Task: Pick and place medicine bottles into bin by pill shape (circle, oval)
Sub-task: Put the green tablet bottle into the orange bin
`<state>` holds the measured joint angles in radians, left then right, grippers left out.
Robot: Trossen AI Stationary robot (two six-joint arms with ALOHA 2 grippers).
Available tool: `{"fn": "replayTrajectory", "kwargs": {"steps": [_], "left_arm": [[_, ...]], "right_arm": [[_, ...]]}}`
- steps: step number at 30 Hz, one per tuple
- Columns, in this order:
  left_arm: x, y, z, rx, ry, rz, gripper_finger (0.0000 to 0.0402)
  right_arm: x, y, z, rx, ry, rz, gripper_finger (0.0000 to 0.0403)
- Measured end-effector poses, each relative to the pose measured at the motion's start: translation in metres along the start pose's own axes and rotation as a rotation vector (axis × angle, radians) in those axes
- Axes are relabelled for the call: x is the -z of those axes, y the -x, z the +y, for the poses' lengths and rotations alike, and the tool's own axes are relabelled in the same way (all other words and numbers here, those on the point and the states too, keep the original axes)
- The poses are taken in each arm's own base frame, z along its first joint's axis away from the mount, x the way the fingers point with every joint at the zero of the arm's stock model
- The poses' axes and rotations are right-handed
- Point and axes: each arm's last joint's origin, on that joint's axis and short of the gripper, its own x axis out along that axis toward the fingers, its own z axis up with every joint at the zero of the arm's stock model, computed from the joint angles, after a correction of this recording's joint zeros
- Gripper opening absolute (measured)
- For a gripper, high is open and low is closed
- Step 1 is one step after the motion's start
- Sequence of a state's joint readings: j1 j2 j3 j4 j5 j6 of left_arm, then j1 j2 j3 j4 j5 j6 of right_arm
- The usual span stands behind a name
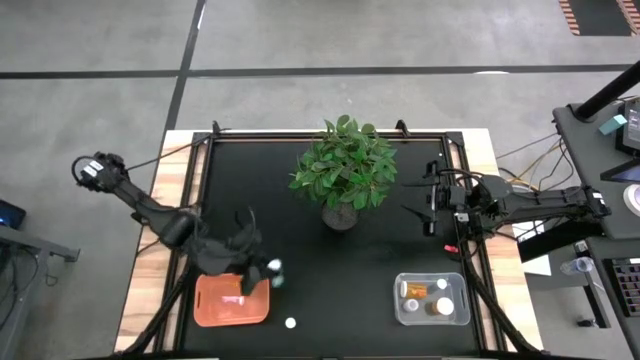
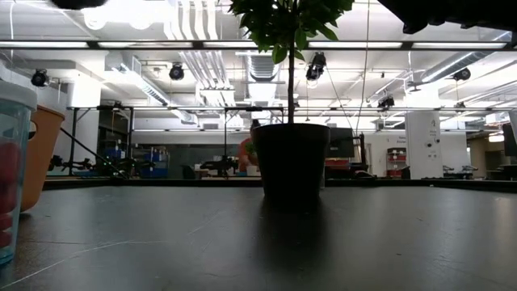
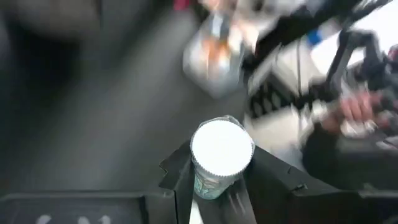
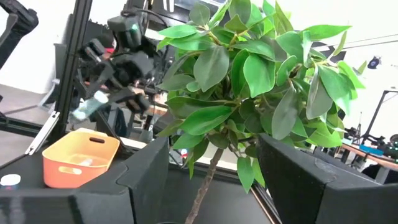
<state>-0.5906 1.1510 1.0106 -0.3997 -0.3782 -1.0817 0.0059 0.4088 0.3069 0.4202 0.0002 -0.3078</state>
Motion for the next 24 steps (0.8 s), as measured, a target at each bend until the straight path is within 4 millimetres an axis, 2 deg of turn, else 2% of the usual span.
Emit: {"fn": "replayTrajectory", "kwargs": {"steps": [4,9,15,24], "left_arm": [[0.017,0.017,-0.005,-0.11,0.213,0.353,0.0104],[0.041,0.022,0.005,-0.364,0.322,0.563,0.0104],[0.069,-0.004,0.023,-0.615,0.196,0.703,0.0104],[0.11,-0.052,0.041,-0.705,-0.022,1.116,0.0104]], "right_arm": [[-0.001,0.0,0.0,0.002,0.008,-0.006,0.0232],[-0.002,0.0,0.0,0.005,0.029,-0.014,0.0232],[-0.003,0.001,-0.001,0.009,0.057,-0.024,0.0232],[-0.004,0.001,-0.001,0.014,0.071,-0.04,0.0232]]}}
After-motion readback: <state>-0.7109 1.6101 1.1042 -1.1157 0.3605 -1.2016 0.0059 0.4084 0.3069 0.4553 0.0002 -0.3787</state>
